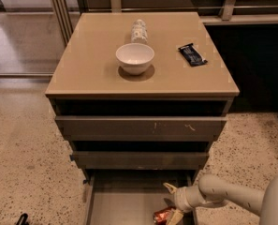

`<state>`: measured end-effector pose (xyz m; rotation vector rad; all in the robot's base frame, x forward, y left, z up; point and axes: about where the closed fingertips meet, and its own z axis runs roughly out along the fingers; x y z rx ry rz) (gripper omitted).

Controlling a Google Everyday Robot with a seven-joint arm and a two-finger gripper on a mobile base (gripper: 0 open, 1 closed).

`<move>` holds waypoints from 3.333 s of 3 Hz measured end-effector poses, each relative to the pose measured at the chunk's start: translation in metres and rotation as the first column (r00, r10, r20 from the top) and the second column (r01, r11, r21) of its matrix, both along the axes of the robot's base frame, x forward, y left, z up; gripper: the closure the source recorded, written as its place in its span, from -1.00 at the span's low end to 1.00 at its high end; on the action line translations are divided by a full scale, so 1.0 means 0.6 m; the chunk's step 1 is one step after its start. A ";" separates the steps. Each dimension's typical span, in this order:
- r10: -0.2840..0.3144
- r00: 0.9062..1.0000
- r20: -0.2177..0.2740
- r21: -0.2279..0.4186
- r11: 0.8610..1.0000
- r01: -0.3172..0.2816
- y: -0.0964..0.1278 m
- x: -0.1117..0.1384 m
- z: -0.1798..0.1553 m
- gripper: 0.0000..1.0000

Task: Pick coke can from bottom drawer and place on counter

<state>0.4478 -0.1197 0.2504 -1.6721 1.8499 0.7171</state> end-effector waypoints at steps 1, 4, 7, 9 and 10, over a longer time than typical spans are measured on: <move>-0.016 1.000 0.002 -0.013 1.000 0.016 0.008 -0.003 -0.024 -1.00; -0.041 0.998 0.038 -0.087 0.995 0.044 0.020 0.003 -0.093 -1.00; -0.052 0.999 0.009 -0.129 0.990 0.053 -0.010 0.014 -0.160 -1.00; -0.071 0.997 -0.032 -0.133 0.989 0.066 -0.007 0.018 -0.205 -1.00; -0.072 0.997 -0.036 -0.132 0.989 0.067 -0.005 0.017 -0.209 -0.70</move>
Offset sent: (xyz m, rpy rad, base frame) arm 0.0084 0.0127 -0.0491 -0.0849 -0.0556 -0.0658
